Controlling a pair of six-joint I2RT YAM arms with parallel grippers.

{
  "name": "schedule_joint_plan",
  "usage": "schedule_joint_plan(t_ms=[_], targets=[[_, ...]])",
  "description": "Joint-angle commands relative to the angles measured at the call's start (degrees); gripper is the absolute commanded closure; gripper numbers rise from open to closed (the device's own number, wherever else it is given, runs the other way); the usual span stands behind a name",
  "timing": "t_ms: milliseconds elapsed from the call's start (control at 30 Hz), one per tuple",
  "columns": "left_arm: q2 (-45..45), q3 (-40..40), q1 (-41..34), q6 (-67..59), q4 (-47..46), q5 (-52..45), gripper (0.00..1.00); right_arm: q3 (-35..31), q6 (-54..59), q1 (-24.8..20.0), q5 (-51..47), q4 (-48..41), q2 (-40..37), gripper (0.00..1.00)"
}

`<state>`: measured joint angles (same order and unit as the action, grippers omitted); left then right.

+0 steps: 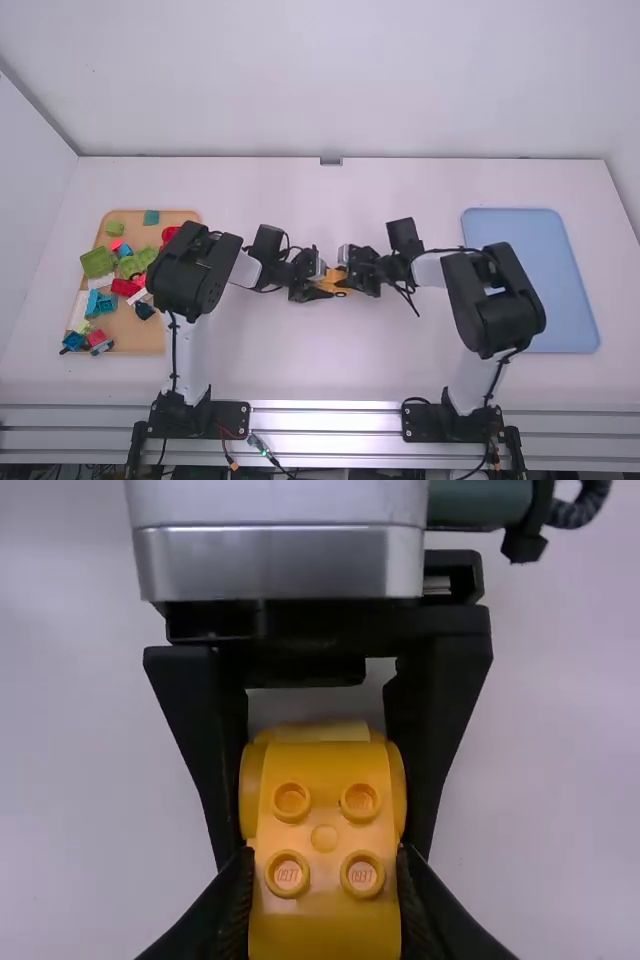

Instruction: Assemble lego blocks to make yellow taxi

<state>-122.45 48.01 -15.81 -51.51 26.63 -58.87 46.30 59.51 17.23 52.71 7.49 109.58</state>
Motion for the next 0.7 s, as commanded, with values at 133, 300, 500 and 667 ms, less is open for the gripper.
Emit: schedule_joint_plan(t_ms=[133,300,500,667], targets=[[-1.36,-0.96,-0.33,1.09,-0.83,-0.15,0.44,0.04,-1.6,1.79,-3.3,-0.35,2.91,1.0],[-1.36,-1.29,-0.31,1.09,-0.63,0.0,0.46,3.32,2.43,1.11,-3.69,-8.68,4.28,1.0],[-1.36,-1.01,-0.31,1.09,-0.46,-0.2,0.46,3.98,-0.96,3.15,-11.56,-9.6,4.42,1.0],[-1.36,-1.03,-0.28,1.11,-0.22,-0.17,0.47,4.0,-1.57,4.26,-16.79,-9.03,5.64,1.0]])
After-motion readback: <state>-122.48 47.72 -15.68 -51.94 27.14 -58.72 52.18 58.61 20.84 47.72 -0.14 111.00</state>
